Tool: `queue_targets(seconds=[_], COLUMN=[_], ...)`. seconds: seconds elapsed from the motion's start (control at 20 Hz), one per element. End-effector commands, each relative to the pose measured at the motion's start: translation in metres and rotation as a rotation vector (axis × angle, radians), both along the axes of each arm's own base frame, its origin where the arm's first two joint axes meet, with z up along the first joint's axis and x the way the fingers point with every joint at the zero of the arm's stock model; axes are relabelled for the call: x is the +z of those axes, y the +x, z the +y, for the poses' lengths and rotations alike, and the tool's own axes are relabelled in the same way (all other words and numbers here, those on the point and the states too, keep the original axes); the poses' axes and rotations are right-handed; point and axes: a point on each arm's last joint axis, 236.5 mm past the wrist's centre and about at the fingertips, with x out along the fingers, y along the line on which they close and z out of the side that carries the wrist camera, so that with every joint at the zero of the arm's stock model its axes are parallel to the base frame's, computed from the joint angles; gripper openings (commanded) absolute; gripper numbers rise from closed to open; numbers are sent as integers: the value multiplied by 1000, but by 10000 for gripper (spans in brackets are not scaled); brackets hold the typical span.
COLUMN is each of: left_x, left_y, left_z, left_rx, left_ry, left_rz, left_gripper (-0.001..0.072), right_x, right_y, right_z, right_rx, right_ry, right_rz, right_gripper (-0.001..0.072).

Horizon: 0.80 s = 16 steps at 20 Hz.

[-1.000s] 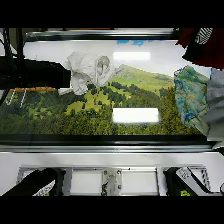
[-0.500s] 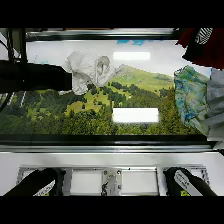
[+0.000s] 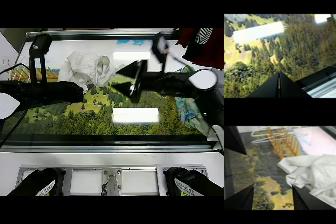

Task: Fold the clothes and pants, and hang the long-sleeved shirts on hangers.

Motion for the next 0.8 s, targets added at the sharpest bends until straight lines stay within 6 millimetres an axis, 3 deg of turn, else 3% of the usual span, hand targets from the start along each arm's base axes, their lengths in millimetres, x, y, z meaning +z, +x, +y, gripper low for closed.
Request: queue_targets(seconds=[0.0, 0.05, 0.1, 0.75], left_x=[-5, -5, -5, -6], left_y=[-3, -3, -3, -3], left_z=[-7, -7, -7, -7], left_rx=[-11, -10, -10, -10], left_ry=[-33, -34, -33, -32], left_rz=[18, 16, 17, 17], left_gripper=[14, 14, 14, 14], right_x=[-27, -28, -29, -29], right_y=[-32, -34, -36, -35], right_z=[37, 39, 39, 39], right_rx=[117, 128, 134, 132], right_ry=[-35, -37, -38, -36], right_rz=[52, 57, 59, 61], right_gripper=[390, 148, 25, 21])
